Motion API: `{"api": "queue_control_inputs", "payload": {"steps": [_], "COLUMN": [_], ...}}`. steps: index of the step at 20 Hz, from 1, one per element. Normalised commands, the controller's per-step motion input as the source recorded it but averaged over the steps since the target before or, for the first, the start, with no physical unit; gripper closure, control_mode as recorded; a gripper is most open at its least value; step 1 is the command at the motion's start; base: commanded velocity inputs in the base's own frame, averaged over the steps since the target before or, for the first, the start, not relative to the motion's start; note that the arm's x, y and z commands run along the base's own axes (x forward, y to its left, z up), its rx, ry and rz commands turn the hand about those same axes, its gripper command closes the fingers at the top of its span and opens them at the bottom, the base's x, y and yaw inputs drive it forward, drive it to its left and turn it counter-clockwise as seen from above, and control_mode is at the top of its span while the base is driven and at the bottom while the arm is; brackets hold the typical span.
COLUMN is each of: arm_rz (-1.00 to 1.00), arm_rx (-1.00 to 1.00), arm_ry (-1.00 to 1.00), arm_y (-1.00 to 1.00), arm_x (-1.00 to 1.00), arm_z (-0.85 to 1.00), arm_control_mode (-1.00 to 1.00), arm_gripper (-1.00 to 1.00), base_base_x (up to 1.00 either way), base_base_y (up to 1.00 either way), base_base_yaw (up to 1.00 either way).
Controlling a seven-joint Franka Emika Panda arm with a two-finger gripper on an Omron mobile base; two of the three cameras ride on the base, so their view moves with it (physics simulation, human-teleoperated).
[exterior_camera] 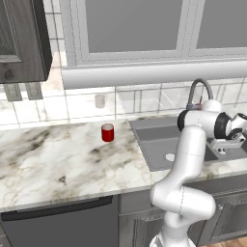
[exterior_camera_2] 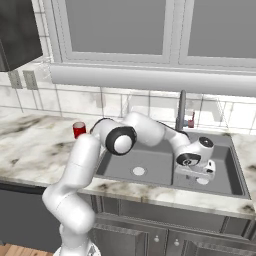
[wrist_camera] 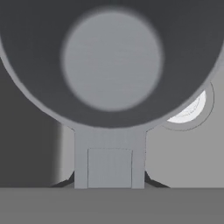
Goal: Move any existing items from the left basin to the right basin for drying. Then move the mug from the counter to the left basin of the sink for washing.
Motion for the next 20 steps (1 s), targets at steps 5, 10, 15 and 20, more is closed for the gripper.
{"api": "queue_control_inputs", "payload": {"steps": [5, 10, 15, 20], "arm_rz": [0.04, 0.05, 0.05, 0.06], "arm_rx": [0.00, 0.00, 0.00, 0.00], "arm_ry": [0.00, 0.00, 0.00, 0.00], "arm_y": [0.00, 0.00, 0.00, 0.00], "arm_x": [0.27, 0.21, 0.14, 0.05], "arm_z": [-0.24, -0.33, -0.35, -0.40], "arm_control_mode": [-1.00, -1.00, -1.00, -1.00], "arm_gripper": [1.00, 1.00, 1.00, 1.00], "base_base_x": [0.00, 0.00, 0.00, 0.00], "base_base_y": [0.00, 0.00, 0.00, 0.00], "base_base_yaw": [0.00, 0.00, 0.00, 0.00]}}
